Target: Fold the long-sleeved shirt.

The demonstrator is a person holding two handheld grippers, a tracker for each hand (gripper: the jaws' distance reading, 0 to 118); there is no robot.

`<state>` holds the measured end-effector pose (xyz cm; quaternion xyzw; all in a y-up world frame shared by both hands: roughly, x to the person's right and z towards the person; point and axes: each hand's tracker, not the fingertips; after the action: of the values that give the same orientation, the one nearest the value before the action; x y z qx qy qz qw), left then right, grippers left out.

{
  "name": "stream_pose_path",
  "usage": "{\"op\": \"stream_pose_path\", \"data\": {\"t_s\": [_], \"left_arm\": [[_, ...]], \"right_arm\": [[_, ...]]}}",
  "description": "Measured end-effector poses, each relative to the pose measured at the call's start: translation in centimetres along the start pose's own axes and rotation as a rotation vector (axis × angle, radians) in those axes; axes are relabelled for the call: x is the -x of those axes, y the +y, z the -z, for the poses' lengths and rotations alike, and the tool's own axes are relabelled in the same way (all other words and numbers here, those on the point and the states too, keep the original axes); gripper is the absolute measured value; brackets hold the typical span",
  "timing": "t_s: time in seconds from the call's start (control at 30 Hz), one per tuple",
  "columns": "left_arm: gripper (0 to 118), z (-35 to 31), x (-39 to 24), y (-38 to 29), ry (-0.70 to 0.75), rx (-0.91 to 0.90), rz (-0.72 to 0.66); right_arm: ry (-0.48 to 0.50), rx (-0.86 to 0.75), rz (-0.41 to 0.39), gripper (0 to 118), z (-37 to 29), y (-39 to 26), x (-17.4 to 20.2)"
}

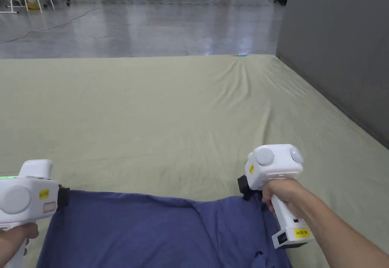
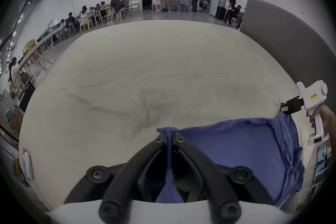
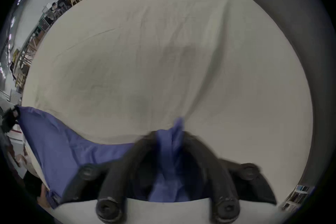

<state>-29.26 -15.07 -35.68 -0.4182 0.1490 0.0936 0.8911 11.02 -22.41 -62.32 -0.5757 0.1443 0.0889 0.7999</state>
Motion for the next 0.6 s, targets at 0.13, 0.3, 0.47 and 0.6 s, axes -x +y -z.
{"op": "stream_pose_path", "data": {"t_s": [0.13,0.3,0.47,0.6], "left_arm": [[0,-0.3,0.0,-0.2,0.007,-0.005,-0.008],[0,-5.4,0.6,-1.3,-0.034,-0.060,-0.014],[0,-13.1,1.3,-5.4,-0.063,-0.116,0.049],[0,-17.6,2.8,-10.5,-0.069,-0.088,0.023]], "right_arm": [[0.020,-0.015,-0.012,11,-1.6,-0.8,0.2],[0.138,-0.195,-0.012,11,-8.5,-4.1,-0.9],[0.194,-0.334,-0.117,11,-17.7,-11.5,-2.1],[0.231,-0.325,-0.195,11,-22.5,-19.6,-2.3]]}}
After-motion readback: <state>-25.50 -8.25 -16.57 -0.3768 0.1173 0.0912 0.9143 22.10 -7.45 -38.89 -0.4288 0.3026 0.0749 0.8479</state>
